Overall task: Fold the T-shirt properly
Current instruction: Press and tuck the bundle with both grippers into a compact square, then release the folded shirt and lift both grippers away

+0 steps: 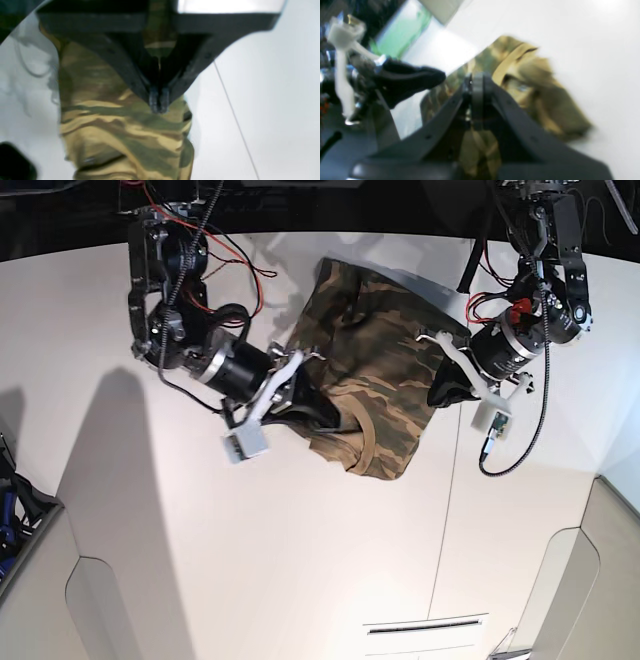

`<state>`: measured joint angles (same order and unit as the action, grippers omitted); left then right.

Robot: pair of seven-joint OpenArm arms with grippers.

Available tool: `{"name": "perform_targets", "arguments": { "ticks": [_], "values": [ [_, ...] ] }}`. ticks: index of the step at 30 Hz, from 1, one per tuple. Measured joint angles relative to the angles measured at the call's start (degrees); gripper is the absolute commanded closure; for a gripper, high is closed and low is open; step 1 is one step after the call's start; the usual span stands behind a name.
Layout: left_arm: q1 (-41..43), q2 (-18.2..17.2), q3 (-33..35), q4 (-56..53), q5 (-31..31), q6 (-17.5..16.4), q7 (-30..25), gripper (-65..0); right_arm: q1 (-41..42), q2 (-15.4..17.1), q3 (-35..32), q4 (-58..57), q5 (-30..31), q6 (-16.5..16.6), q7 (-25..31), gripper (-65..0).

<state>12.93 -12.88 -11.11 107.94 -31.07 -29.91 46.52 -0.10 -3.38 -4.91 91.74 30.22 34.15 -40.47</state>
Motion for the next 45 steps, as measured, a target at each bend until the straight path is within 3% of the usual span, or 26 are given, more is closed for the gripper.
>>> {"name": "perform_targets", "arguments": {
  "ticks": [4, 7, 12, 18, 24, 32, 37, 45],
  "values": [
    [-0.2, 0.0, 0.0, -8.1, -0.3, -0.1, -3.4, 0.0, 5.2, -0.3, -6.4, -12.0, -8.2, -0.3, 5.3, 0.0],
    [-0.1, 0.2, 0.0, -12.7, -0.6, -0.2, -3.7, 0.0, 7.1, -0.2, -7.1, -21.3, -13.1, -0.5, 8.6, 0.0],
    [-0.2, 0.2, 0.0, -13.9, -1.4, -0.2, -4.0, 0.0, 9.5, 1.2, -7.0, -25.9, -11.2, 0.5, 11.1, 0.0],
    [0.1, 0.2, 0.0, -11.1, -4.9, -0.1, 2.4, 0.0, 8.9, 1.8, -7.0, -18.7, -10.6, -1.1, 5.3, 0.0],
    [5.6, 0.2, -1.2, -3.0, -7.4, -0.6, 2.7, 0.0, 8.9, 1.8, -6.8, -7.0, -7.6, -1.1, -3.5, 0.0],
    [11.6, 0.2, -1.9, 5.4, -7.5, -1.4, 2.5, 0.0, 5.5, 3.1, -6.7, 3.8, -7.8, -1.1, -4.9, 0.0],
    [12.2, 0.1, -7.5, 10.6, -7.7, -1.5, 2.8, 0.0, -0.3, 6.8, -6.7, 11.5, -7.7, -1.1, -5.3, 0.0],
    [21.1, 0.3, -18.5, 14.2, -11.6, -4.3, 5.2, 0.0, -12.5, 20.8, -5.5, 24.3, -7.8, -1.4, -7.4, 0.0]
  ]
}}
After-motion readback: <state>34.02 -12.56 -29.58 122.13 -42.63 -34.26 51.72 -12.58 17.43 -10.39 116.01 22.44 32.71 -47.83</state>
